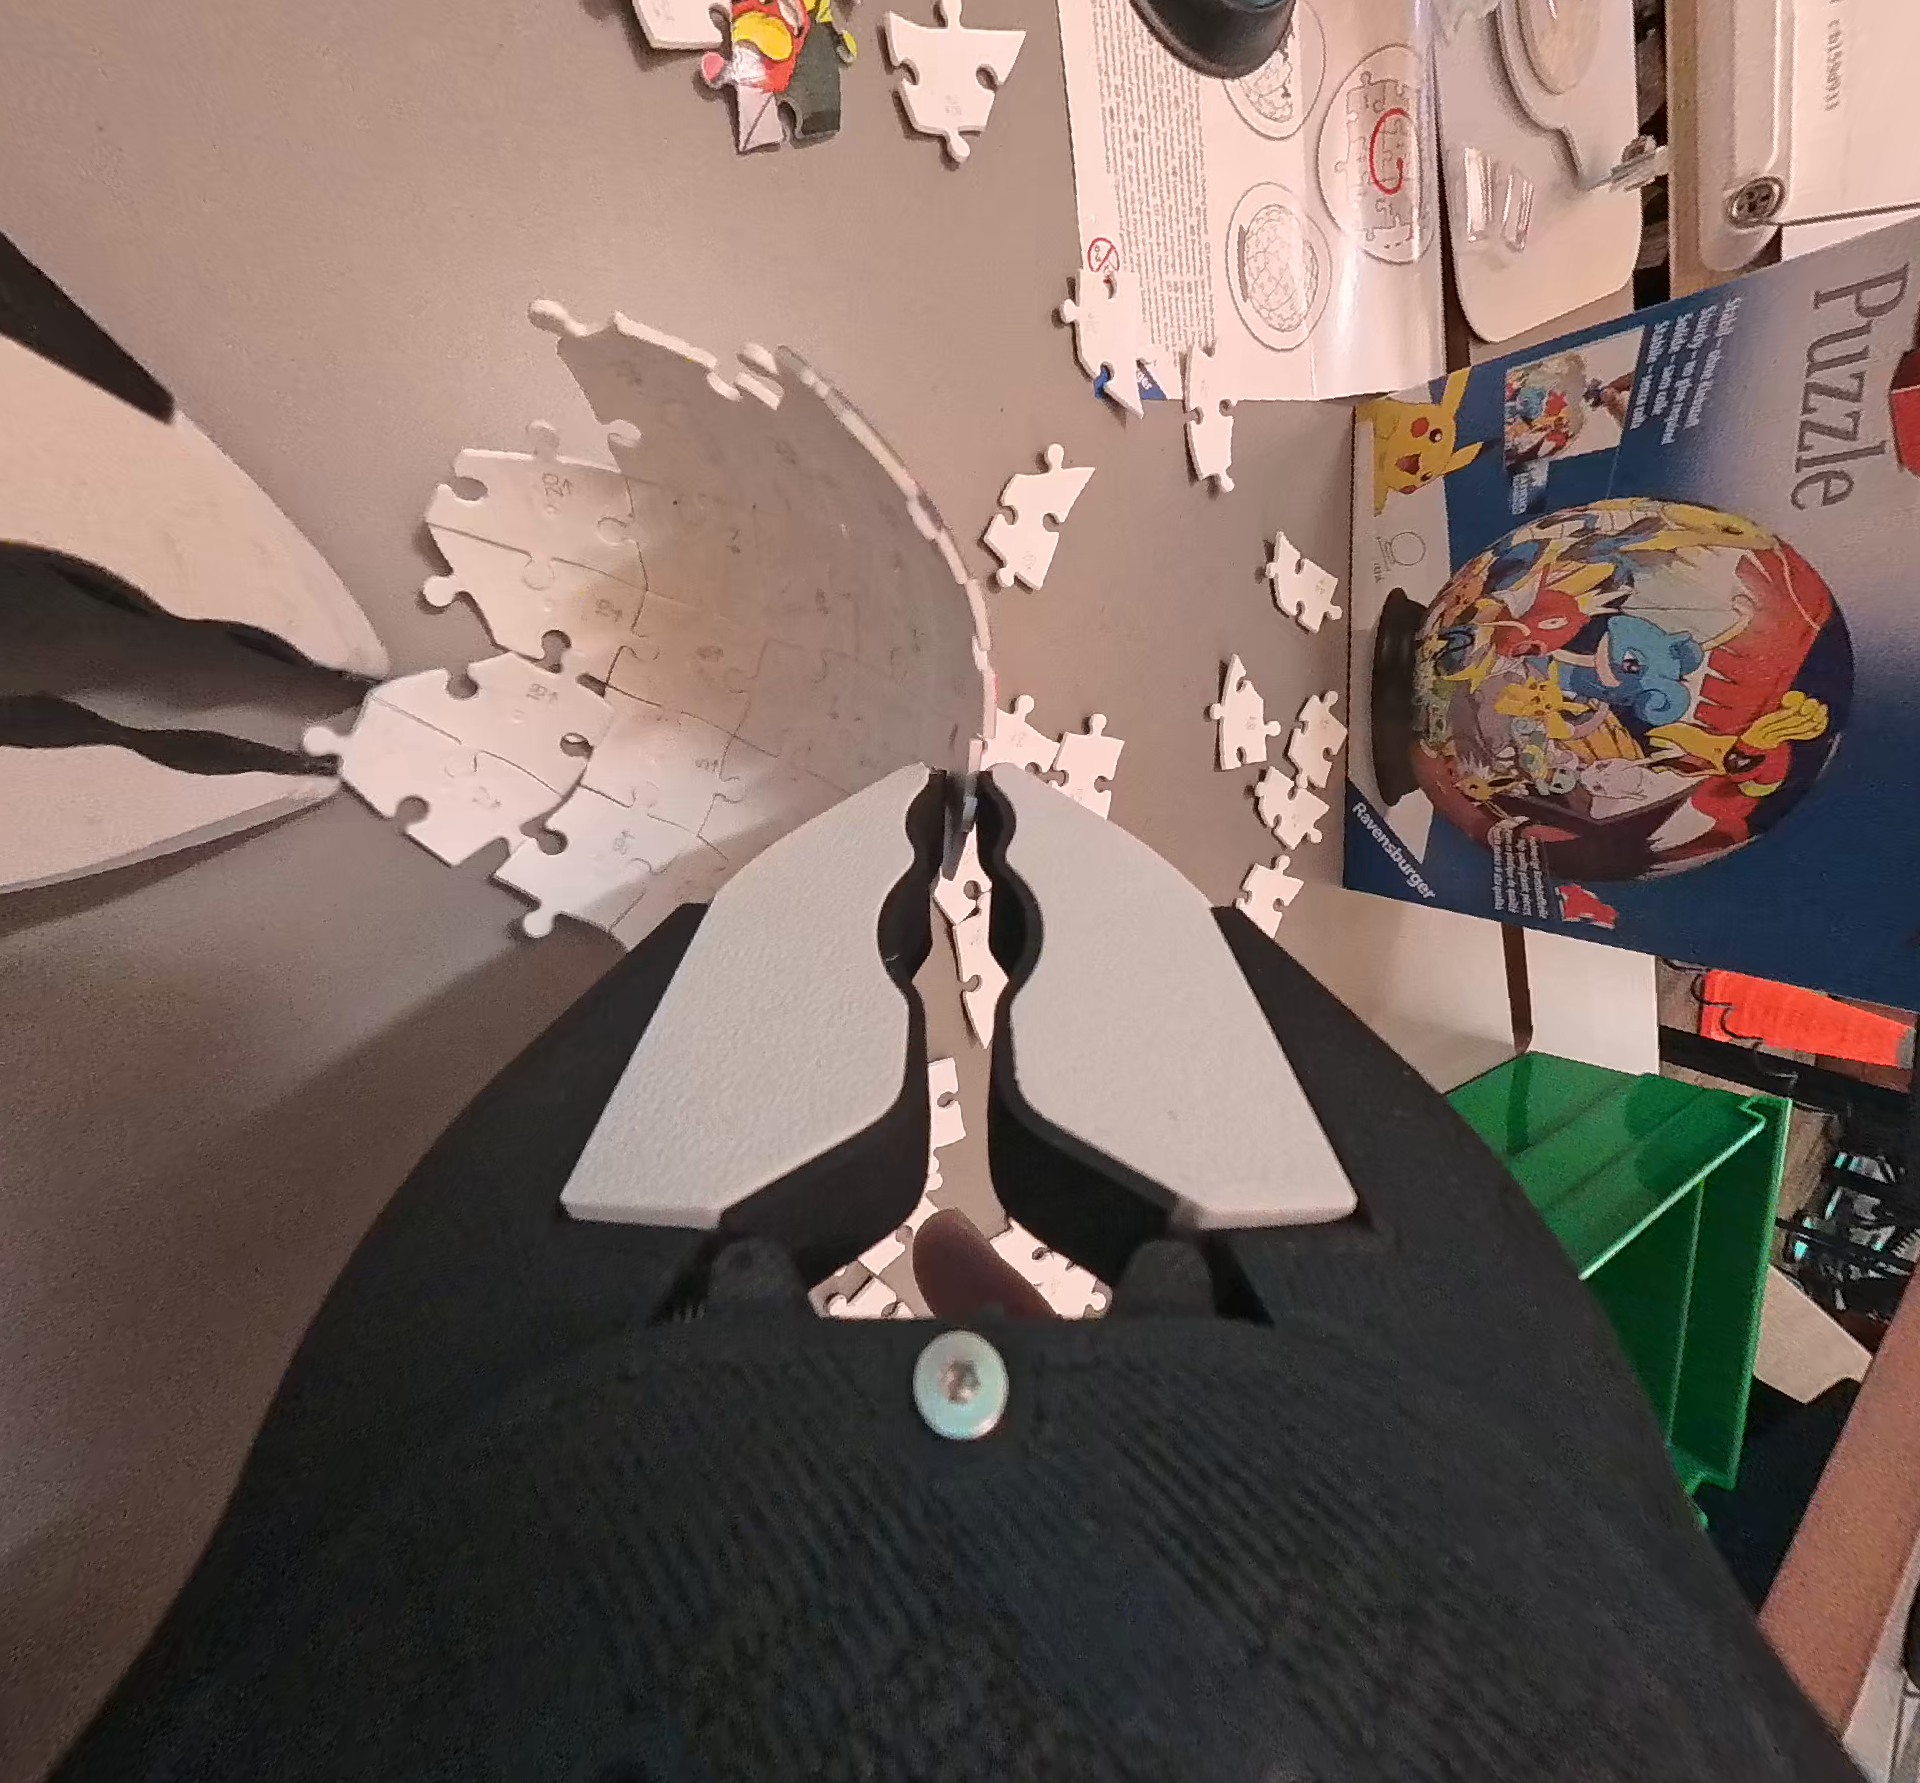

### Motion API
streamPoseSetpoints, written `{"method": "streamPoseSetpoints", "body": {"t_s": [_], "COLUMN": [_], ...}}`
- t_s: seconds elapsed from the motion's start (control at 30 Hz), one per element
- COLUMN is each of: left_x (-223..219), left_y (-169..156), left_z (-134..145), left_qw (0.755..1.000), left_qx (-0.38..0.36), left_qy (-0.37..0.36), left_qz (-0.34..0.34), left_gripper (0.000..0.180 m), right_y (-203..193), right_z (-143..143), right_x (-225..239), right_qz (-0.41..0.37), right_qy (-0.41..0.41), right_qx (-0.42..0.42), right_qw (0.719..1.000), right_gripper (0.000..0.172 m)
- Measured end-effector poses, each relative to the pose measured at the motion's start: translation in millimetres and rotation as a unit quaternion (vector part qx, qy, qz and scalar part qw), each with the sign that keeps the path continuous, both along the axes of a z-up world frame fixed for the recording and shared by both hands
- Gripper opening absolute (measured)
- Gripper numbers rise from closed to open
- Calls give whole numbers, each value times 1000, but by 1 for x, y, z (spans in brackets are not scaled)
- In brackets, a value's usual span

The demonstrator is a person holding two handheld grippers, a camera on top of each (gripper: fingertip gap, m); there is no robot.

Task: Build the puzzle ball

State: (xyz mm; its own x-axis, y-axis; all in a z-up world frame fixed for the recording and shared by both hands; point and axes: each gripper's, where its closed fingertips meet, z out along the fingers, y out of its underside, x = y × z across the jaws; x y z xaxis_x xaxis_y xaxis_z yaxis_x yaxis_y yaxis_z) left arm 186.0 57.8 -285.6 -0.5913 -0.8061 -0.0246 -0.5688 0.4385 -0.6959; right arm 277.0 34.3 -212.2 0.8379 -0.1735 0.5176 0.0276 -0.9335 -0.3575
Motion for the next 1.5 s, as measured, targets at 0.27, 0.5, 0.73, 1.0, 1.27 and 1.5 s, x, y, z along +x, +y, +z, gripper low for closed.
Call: {"method": "streamPoseSetpoints", "body": {"t_s": [0.27, 0.5, 0.73, 1.0, 1.27, 1.5], "left_x": [2, 19, 18, 12, 3, 5], "left_y": [-3, -15, -9, -7, 6, -10], "left_z": [17, 17, 1, 0, 9, 10], "left_qw": [995, 991, 995, 998, 998, 993], "left_qx": [49, 54, 67, 52, 52, 65], "left_qy": [-66, -82, -34, -24, -22, -67], "left_qz": [-48, -95, -63, -19, -21, -77], "left_gripper": [21, 19, 17, 12, 19, 33], "right_y": [-4, -3, -3, -4, -5, -4], "right_z": [-1, -2, -2, -2, -2, -2], "right_x": [0, 2, 2, 5, 6, 6], "right_qz": [-2, -3, -1, -3, -4, -3], "right_qy": [-1, 0, -10, -13, -13, -12], "right_qx": [-4, -3, -10, -8, -6, -7], "right_qw": [1000, 1000, 1000, 1000, 1000, 1000], "right_gripper": [6, 6, 6, 6, 6, 6]}}
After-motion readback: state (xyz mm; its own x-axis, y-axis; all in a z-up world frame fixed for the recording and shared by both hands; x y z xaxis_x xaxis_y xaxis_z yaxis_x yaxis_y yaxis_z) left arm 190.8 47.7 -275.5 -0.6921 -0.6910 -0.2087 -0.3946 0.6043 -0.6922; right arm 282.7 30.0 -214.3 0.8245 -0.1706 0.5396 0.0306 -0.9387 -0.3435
